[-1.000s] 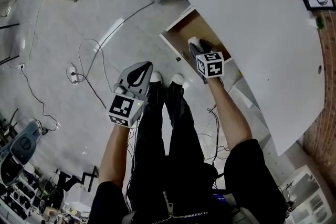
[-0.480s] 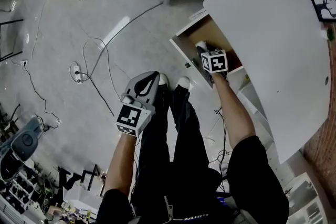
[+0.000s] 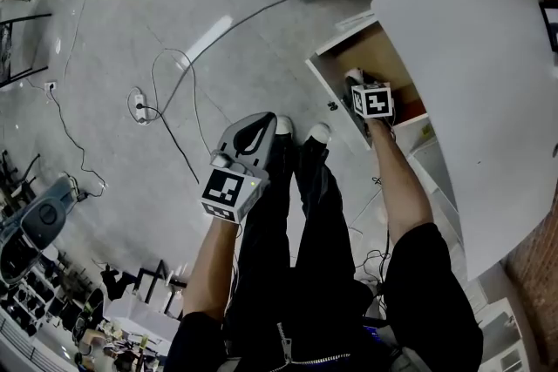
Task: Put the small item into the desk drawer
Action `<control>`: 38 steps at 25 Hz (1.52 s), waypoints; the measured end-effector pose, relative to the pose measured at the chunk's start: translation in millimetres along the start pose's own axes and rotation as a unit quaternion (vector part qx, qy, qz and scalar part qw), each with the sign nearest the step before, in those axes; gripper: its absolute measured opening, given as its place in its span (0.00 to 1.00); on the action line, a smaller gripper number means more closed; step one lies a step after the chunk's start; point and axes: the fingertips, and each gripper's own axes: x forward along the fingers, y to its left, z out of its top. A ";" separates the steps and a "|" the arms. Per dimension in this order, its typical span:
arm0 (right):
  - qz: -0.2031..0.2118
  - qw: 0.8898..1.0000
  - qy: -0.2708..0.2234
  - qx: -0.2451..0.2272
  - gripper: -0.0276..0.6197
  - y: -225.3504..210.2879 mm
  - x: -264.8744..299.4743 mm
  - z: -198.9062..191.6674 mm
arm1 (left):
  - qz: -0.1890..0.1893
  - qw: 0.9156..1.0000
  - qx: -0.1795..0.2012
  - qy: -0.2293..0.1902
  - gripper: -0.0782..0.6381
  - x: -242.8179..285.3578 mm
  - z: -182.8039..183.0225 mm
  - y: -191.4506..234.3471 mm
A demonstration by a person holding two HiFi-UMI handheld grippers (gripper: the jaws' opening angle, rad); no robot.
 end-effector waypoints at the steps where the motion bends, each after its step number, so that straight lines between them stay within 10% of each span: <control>1: 0.000 1.000 0.000 0.003 0.32 -0.3 0.4 -0.6 | 0.000 1.000 -0.002 -0.002 0.14 -0.1 0.5 -0.5; 11: 0.001 0.999 -0.037 0.033 0.33 4.4 -26.2 6.7 | -0.009 1.000 0.000 -0.012 0.14 -4.3 13.1 -5.3; 16: -0.005 0.995 -0.089 0.038 0.06 16.0 -70.2 16.8 | -0.016 1.000 0.010 -0.019 0.14 -8.9 29.7 -14.1; 38: -0.017 0.957 -0.278 0.080 0.05 78.6 -328.1 29.5 | -0.066 0.990 0.109 -0.055 0.14 -54.7 134.1 -93.2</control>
